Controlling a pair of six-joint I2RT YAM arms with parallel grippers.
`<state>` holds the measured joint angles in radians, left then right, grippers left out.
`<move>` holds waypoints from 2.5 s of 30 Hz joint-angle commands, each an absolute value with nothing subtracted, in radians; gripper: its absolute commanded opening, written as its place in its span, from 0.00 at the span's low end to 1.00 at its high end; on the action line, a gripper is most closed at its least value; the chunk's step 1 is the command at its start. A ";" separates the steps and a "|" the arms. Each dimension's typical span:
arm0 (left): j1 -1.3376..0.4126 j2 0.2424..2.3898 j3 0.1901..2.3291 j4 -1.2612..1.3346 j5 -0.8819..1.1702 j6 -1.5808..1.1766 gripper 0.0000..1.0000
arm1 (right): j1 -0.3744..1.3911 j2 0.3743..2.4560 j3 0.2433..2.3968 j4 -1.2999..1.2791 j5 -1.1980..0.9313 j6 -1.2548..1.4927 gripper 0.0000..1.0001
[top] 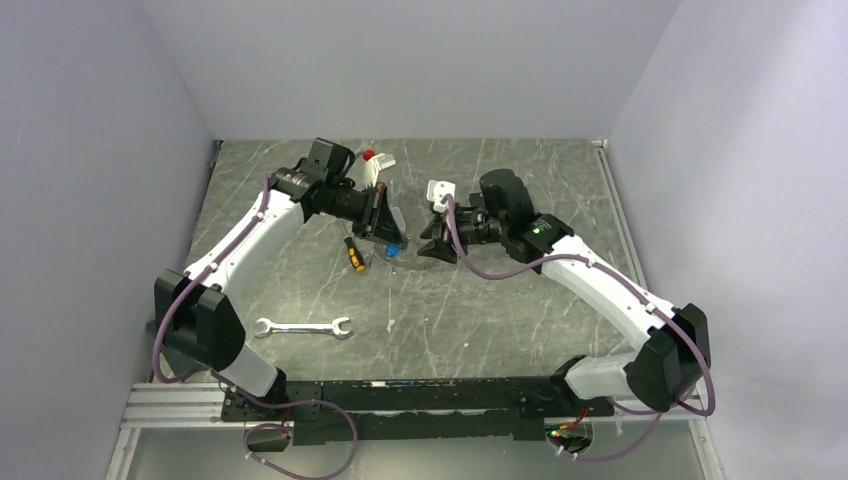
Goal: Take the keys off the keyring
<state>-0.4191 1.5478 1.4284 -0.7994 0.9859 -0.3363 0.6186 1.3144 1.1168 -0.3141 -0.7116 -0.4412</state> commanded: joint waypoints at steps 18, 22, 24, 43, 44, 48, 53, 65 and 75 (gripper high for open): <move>-0.403 1.562 1.308 -0.650 1.066 -0.462 0.00 | 0.632 1.349 1.017 -0.171 -0.613 -0.453 0.38; -0.403 1.594 1.294 -0.621 1.070 -0.488 0.00 | 0.609 1.372 0.999 -0.125 -0.591 -0.453 0.38; -0.403 1.617 1.296 -0.607 1.072 -0.496 0.00 | 0.596 1.395 0.999 -0.106 -0.584 -0.450 0.38; -0.356 1.717 1.280 -0.493 1.064 -0.537 0.00 | 0.526 1.387 0.931 -0.006 -0.743 -0.441 0.37; -0.354 1.715 1.276 -0.489 1.066 -0.539 0.00 | 0.528 1.384 0.928 -0.005 -0.756 -0.430 0.37; -0.350 1.708 1.262 -0.478 1.071 -0.545 0.00 | 0.539 1.391 0.908 0.052 -0.786 -0.404 0.38; -0.348 1.697 1.252 -0.467 1.078 -0.550 0.00 | 0.551 1.419 0.893 0.156 -0.798 -0.376 0.40; -0.348 1.677 1.235 -0.453 1.084 -0.554 0.00 | 0.596 1.481 0.903 0.236 -0.737 -0.351 0.44; -0.349 1.663 1.224 -0.444 1.092 -0.556 0.00 | 0.607 1.508 0.928 0.234 -0.671 -0.348 0.41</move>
<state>-0.3519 1.7210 1.2266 -0.4744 1.0512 -0.5400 0.6033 1.5028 0.8890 0.1837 -0.7006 -0.3473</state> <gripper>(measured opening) 0.029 0.421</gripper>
